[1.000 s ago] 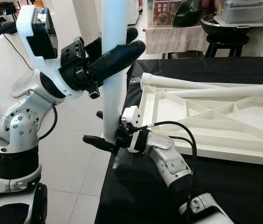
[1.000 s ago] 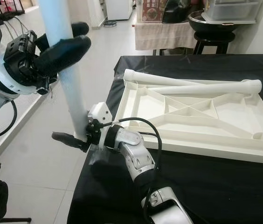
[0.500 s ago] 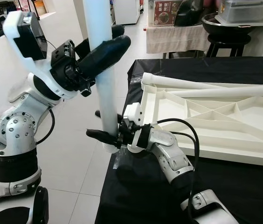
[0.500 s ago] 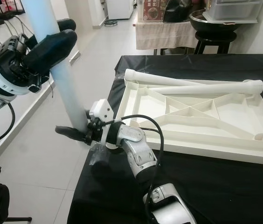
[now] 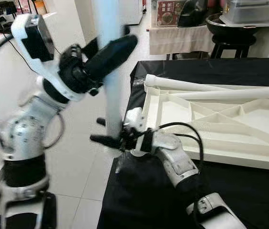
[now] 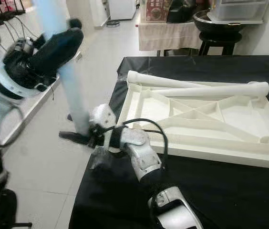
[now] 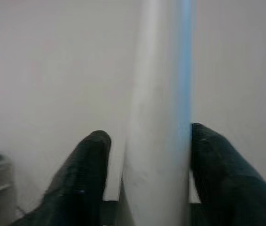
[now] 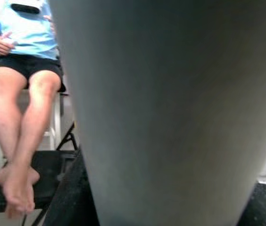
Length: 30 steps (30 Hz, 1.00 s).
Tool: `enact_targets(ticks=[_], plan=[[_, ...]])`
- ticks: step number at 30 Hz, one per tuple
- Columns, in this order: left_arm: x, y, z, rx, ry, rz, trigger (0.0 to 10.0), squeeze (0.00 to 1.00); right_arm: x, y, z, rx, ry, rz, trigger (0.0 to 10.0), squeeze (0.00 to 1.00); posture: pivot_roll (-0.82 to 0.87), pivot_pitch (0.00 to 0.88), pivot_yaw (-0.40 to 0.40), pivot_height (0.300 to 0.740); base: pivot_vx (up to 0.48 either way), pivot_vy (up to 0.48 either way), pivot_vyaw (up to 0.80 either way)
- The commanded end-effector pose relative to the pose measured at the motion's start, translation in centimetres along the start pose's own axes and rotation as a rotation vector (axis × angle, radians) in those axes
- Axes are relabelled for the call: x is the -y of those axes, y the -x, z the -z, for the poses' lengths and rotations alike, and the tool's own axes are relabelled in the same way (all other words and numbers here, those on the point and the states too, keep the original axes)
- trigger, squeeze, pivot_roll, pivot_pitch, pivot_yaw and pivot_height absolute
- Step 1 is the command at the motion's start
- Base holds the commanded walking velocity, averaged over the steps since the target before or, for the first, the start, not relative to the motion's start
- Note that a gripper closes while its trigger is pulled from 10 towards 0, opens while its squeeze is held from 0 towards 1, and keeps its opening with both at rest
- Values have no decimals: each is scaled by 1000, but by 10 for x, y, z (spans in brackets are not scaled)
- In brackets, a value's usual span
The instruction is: Building children table
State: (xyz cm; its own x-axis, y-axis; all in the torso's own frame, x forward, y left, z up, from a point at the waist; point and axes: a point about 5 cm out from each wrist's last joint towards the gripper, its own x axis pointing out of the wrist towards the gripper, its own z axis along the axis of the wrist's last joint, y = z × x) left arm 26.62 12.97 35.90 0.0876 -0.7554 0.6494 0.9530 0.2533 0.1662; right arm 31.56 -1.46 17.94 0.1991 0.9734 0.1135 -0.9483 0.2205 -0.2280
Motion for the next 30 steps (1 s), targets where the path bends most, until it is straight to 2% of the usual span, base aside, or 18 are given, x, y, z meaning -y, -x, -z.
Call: enact_targets(ticks=[1, 4, 6, 7, 9, 10, 12, 13, 16, 18, 21, 22, 23, 24, 25, 26, 27, 30], plan=[[2, -2, -1, -2, 9, 8, 10000, 1000, -3, -7, -1, -24, 27, -36, 0, 0, -79, 41, 81, 740, 0, 0, 0], [-4, 12, -1, -7, -17, -106, 10000, 1000, 10, -3, -5, -8, 5, 62, 0, 0, -80, 50, 84, 740, 0, 0, 0], [-11, 37, -4, -23, -76, -279, 10000, 1000, 28, 5, -9, 11, -27, 197, 0, 0, -73, 61, 79, 740, 0, 0, 0], [-11, 37, -4, -23, -76, -279, 10000, 1000, 28, 5, -9, 11, -27, 197, 0, 0, -73, 61, 79, 740, 0, 0, 0], [-14, 61, -10, -34, -123, -412, 10000, 1000, 42, 12, -13, 28, -53, 307, 0, 0, -65, 71, 77, 740, 0, 0, 0], [-14, 61, -10, -34, -123, -412, 10000, 1000, 42, 12, -13, 28, -53, 307, 0, 0, -65, 71, 77, 740, 0, 0, 0], [-17, 87, -18, -50, -179, -566, 10000, 1000, 57, 21, -16, 43, -78, 440, 0, 0, -55, 82, 74, 740, 0, 0, 0], [-17, 87, -18, -50, -179, -566, 10000, 1000, 57, 21, -16, 43, -78, 440, 0, 0, -55, 82, 74, 740, 0, 0, 0], [-11, 115, -12, -156, -261, -787, 10000, 1000, 75, 33, -21, 67, -119, 574, 0, 0, -35, 108, 69, 740, 0, 0, 0], [-11, 115, -12, -156, -261, -787, 10000, 1000, 75, 33, -21, 67, -119, 574, 0, 0, -35, 108, 69, 740, 0, 0, 0], [2, 118, 12, -260, -242, -831, 10000, 1000, 74, 35, -22, 51, -99, 524, 0, 0, -10, 136, 64, 740, 0, 0, 0], [16, 116, 38, -351, -194, -814, 10000, 996, 70, 34, -20, 26, -83, 443, 2078, 0, 1, 157, 62, 740, 0, 0, 0], [27, 114, 54, -401, -158, -795, 10000, 996, 67, 33, -19, 9, -75, 389, 2078, 0, 1, 157, 62, 740, 0, 0, 0], [27, 114, 54, -401, -158, -795, 10000, 996, 67, 33, -19, 9, -75, 389, 2078, 0, 1, 157, 62, 740, 0, 0, 0], [54, 111, 92, -523, -81, -769, 10000, 0, 57, 29, -18, -30, -53, 212, 10000, 0, 17, 194, 59, 740, 0, 0, 0], [54, 111, 92, -523, -81, -769, 10000, 0, 57, 29, -18, -30, -53, 212, 10000, 0, 17, 194, 59, 740, 0, 0, 0], [77, 113, 116, -644, -60, -736, 10000, 0, 49, 28, -18, -53, -58, 49, 10000, 0, 33, 230, 58, 740, 0, 0, 0], [85, 114, 121, -685, -61, -720, 10000, 0, 47, 28, -19, -60, -62, -3, 10000, 0, 35, 236, 59, 740, 0, 0, 0]])
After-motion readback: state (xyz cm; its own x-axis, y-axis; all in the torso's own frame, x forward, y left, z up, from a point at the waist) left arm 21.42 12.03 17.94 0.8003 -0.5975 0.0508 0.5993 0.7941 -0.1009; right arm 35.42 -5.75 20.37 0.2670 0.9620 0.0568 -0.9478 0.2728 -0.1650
